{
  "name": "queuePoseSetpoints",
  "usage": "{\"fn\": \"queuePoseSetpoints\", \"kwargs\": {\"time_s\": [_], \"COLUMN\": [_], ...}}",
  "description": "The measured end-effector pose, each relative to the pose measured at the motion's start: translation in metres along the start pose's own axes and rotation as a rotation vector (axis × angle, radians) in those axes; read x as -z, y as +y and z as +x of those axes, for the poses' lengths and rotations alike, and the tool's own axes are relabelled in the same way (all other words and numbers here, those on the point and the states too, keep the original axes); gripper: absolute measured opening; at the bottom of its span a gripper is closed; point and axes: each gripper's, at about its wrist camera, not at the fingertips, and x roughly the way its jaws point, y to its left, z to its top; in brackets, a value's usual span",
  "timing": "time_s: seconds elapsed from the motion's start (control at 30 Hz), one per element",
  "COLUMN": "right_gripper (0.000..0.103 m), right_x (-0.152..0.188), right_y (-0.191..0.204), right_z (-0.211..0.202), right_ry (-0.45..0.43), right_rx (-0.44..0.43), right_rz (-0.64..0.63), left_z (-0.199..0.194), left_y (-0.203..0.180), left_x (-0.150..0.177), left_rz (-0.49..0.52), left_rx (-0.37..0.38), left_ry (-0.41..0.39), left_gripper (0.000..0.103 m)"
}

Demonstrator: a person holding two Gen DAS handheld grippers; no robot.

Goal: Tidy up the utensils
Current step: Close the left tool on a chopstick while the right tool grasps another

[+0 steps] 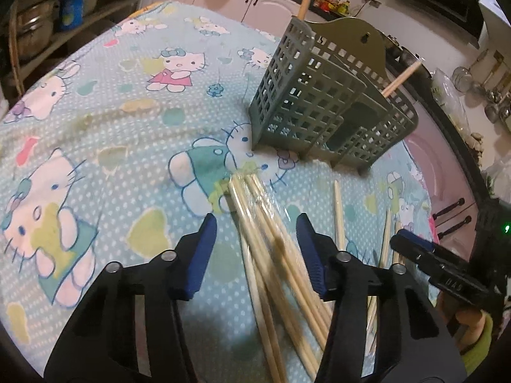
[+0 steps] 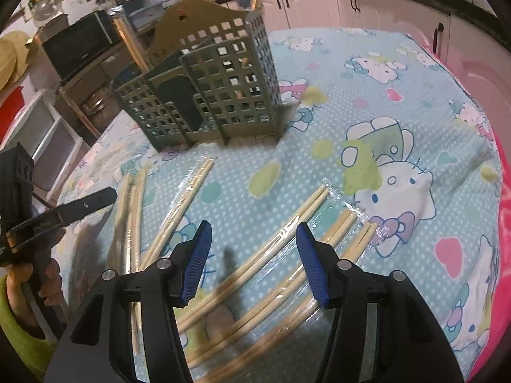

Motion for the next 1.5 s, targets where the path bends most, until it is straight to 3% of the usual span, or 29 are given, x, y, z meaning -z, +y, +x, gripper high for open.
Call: {"fn": "queuePoseSetpoints", "kwargs": {"time_s": [0.27, 0.7, 0.9, 0.97, 1.0, 1.17, 1.27, 1.5], "right_gripper": [0.051, 0.051, 0.038, 0.019, 0.015, 0.009, 0.005, 0.005], "right_x": [-0.007, -0.029, -0.044, -0.049, -0.053, -0.063, -0.067, -0.069], "right_y": [-0.01, -0.03, -0.032, -0.032, -0.036, -0.045, -0.048, -0.035], "right_z": [0.013, 0.029, 0.04, 0.043, 0.046, 0.049, 0.044, 0.013], "right_ry": [0.042, 0.061, 0.073, 0.073, 0.074, 0.071, 0.052, -0.026], "right_rx": [0.013, 0.013, 0.059, 0.091, 0.102, 0.062, -0.015, -0.108], "right_rz": [0.059, 0.158, 0.159, 0.151, 0.151, 0.197, 0.222, 0.16], "left_z": [0.022, 0.033, 0.027, 0.022, 0.02, 0.008, 0.0, -0.022], "left_y": [0.012, 0.024, 0.028, 0.028, 0.027, 0.021, 0.017, 0.006], "left_x": [-0.02, -0.038, -0.039, -0.039, -0.039, -0.041, -0.043, -0.05], "left_rz": [-0.057, -0.086, -0.09, -0.088, -0.087, -0.07, -0.058, -0.026], "left_rx": [0.007, 0.002, 0.017, 0.023, 0.025, 0.034, 0.041, 0.054], "left_ry": [0.049, 0.057, 0.047, 0.037, 0.032, 0.005, -0.012, -0.066], "left_gripper": [0.031, 0.007, 0.004, 0.003, 0.003, 0.002, 0.002, 0.002]}}
